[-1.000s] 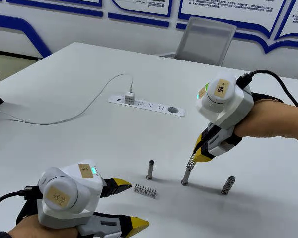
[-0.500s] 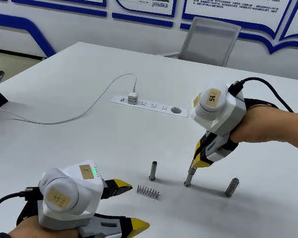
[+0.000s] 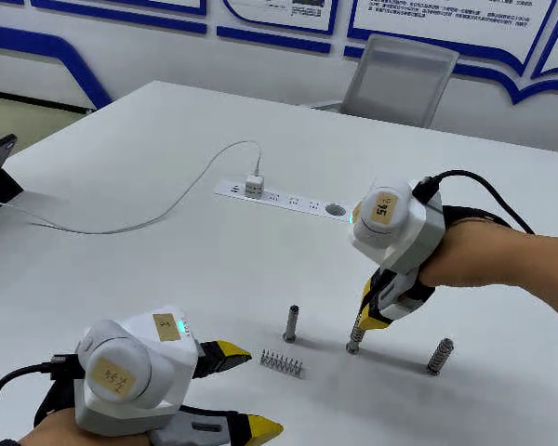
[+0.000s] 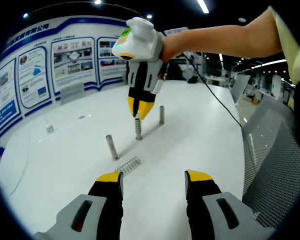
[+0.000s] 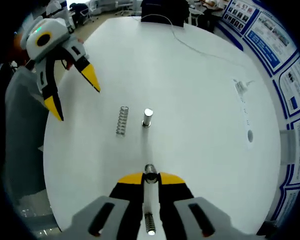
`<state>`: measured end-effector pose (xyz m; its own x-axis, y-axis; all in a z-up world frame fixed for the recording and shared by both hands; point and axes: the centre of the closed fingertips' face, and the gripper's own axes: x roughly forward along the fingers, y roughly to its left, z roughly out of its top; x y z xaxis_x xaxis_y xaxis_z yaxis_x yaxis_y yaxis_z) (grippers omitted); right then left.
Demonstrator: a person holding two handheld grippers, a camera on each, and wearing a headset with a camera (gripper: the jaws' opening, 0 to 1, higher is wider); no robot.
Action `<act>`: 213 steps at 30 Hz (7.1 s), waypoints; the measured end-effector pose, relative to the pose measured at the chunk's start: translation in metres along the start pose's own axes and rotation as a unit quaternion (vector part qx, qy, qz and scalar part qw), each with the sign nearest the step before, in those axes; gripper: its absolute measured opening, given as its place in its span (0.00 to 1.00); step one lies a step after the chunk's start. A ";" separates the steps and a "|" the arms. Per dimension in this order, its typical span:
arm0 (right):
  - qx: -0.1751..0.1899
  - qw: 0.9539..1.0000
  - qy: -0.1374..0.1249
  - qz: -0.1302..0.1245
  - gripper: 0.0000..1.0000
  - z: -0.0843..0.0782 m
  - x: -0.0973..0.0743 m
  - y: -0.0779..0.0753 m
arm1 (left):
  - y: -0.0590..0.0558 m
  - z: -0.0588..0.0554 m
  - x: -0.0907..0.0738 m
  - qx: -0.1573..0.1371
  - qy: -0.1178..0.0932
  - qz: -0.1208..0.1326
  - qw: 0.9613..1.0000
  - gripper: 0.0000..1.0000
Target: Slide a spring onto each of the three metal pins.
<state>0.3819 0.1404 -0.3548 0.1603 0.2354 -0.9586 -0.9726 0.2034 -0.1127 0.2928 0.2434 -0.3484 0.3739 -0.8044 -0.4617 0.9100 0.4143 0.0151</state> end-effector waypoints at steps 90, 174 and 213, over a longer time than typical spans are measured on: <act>0.054 0.996 -0.073 0.020 0.15 0.054 0.062 0.051 | 0.003 -0.003 -0.007 -0.002 0.006 0.013 1.000 0.49; -0.017 0.994 -0.102 0.035 0.12 0.030 -0.023 0.131 | -0.042 0.026 0.016 0.084 -0.011 -0.080 0.993 0.16; -0.064 0.990 -0.121 0.033 0.12 0.064 -0.051 0.138 | -0.054 0.020 0.022 0.107 -0.002 -0.094 0.990 0.11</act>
<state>0.2502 0.2176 -0.3051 0.1154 0.4685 -0.8759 -0.9933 0.0612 -0.0982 0.2558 0.1949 -0.3422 0.1940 -0.8607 -0.4707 0.9807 0.1574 0.1164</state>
